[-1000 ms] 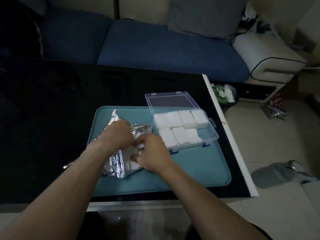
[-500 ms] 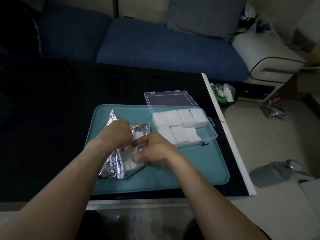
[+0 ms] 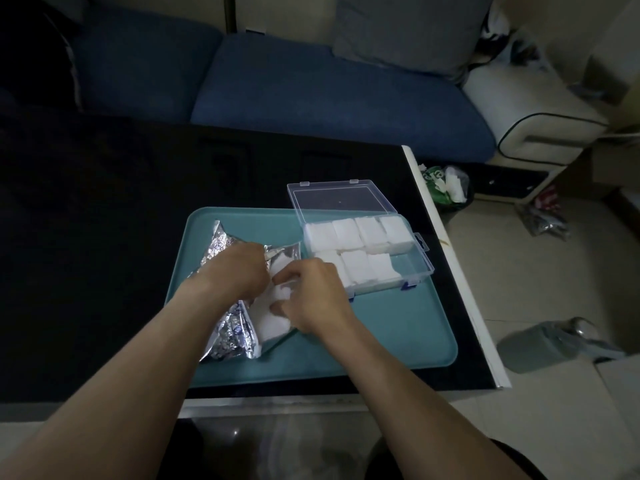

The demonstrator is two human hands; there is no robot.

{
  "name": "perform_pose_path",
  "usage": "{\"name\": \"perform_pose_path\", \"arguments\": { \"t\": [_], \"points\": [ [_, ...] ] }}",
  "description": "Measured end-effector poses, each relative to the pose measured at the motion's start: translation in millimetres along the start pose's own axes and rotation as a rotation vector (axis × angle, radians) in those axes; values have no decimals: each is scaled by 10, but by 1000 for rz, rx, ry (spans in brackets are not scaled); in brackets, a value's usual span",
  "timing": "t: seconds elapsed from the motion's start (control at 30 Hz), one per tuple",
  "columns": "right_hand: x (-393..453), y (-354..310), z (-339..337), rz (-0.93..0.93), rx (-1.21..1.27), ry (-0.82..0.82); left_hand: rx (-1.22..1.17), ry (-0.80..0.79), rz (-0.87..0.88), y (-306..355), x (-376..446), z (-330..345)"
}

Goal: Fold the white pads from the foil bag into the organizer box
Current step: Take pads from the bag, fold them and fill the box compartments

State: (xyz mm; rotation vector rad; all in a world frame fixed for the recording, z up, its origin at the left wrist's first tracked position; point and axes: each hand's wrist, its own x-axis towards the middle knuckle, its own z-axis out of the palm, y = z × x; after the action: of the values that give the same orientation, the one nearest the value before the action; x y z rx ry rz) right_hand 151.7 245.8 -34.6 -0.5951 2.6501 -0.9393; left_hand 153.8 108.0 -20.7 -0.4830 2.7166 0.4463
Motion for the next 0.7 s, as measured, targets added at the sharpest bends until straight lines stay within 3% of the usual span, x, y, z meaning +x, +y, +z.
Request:
{"name": "perform_pose_path", "arguments": {
  "t": [0.17, 0.4, 0.57, 0.7],
  "points": [
    [46, 91, -189, 66, 161, 134, -9, 6, -7, -28, -23, -43],
    [28, 118, -154, 71, 86, 103, 6, -25, -7, -29, -68, -72],
    [46, 152, -297, 69, 160, 193, -30, -27, -19, -34, -72, -95],
    [73, 242, -394, 167, 314, 145, -45, -10, -6, -25, -68, -98]
  ]
}}
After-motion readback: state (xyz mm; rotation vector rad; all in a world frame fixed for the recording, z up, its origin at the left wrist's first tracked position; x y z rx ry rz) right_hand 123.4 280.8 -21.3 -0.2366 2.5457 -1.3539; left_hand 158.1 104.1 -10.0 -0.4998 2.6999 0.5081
